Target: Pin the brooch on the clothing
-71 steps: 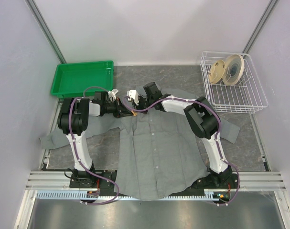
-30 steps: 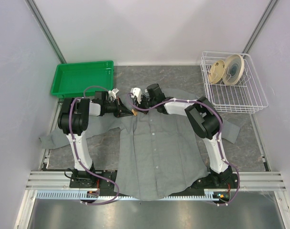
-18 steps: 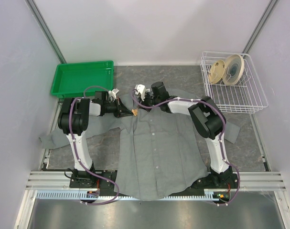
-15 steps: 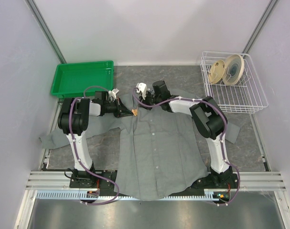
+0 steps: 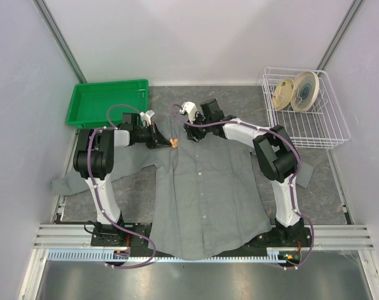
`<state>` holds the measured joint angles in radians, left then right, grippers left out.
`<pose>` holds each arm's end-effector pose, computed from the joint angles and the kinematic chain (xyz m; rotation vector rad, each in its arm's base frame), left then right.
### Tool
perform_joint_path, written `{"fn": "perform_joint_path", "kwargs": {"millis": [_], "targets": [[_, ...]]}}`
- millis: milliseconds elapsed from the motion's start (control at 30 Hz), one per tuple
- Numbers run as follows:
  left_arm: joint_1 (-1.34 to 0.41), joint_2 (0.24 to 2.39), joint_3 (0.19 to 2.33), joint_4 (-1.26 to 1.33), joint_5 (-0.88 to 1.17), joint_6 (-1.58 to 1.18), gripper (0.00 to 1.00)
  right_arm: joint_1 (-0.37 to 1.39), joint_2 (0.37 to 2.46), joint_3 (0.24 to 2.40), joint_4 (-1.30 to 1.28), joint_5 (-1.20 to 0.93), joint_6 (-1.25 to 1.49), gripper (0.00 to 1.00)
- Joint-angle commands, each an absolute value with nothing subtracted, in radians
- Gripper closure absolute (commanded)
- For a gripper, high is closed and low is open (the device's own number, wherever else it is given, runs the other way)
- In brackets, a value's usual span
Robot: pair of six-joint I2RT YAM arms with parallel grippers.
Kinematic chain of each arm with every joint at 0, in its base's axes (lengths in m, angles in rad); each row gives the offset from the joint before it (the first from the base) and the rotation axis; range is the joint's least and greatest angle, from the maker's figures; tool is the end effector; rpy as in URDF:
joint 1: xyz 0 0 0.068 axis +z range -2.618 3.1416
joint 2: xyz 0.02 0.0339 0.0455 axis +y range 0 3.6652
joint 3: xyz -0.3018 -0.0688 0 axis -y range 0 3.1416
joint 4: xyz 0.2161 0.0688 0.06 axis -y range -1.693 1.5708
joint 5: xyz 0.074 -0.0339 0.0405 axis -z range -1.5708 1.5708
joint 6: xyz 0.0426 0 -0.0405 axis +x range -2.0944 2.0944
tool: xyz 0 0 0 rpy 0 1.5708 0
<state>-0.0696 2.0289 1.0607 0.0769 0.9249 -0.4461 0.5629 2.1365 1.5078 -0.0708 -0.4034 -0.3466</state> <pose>0.3847 -0.0609 0.1626 -0.0335 2.4194 -1.3634 0.3957 0.2695 0.2169 -1.1838 1.9324 0.5720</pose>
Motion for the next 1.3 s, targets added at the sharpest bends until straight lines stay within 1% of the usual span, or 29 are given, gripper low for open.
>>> {"fn": "perform_joint_path", "kwargs": {"millis": [0,133,367,467,533,767,800,833,900,1033,1133,1267], "targets": [[-0.066,1.959,1.120,-0.040,0.868,-0.318,0.98,0.538,2.098,1.600,-0.274,-0.292,-0.298,0.46],[-0.066,1.947,1.120,-0.083,0.831,-0.288,0.98,0.509,2.109,1.615,-0.398,-0.204,-0.259,0.48],[-0.087,1.930,1.146,-0.150,0.735,-0.244,0.98,0.469,2.140,1.629,-0.488,-0.129,-0.209,0.49],[-0.119,1.907,1.161,-0.181,0.694,-0.218,0.96,0.465,2.169,1.647,-0.514,-0.107,-0.201,0.50],[-0.147,1.887,1.180,-0.195,0.674,-0.192,0.91,0.459,2.177,1.654,-0.518,-0.104,-0.192,0.50],[-0.333,1.829,1.270,-0.284,0.566,-0.046,0.73,0.437,2.178,1.651,-0.525,-0.101,-0.179,0.50],[-0.340,1.825,1.291,-0.299,0.560,-0.032,0.71,0.434,2.177,1.651,-0.528,-0.101,-0.178,0.50],[-0.341,1.824,1.296,-0.310,0.560,-0.016,0.67,0.433,2.175,1.651,-0.529,-0.100,-0.178,0.50],[-0.336,1.804,1.295,-0.339,0.552,-0.002,0.61,0.426,2.169,1.651,-0.531,-0.100,-0.183,0.50],[-0.275,1.752,1.253,-0.341,0.578,0.009,0.56,0.425,2.154,1.654,-0.528,-0.089,-0.198,0.50],[-0.226,1.727,1.226,-0.356,0.589,0.018,0.55,0.425,2.141,1.654,-0.522,-0.084,-0.213,0.50],[-0.178,1.749,1.207,-0.396,0.566,0.043,0.55,0.425,2.138,1.654,-0.517,-0.049,-0.229,0.50]]}}
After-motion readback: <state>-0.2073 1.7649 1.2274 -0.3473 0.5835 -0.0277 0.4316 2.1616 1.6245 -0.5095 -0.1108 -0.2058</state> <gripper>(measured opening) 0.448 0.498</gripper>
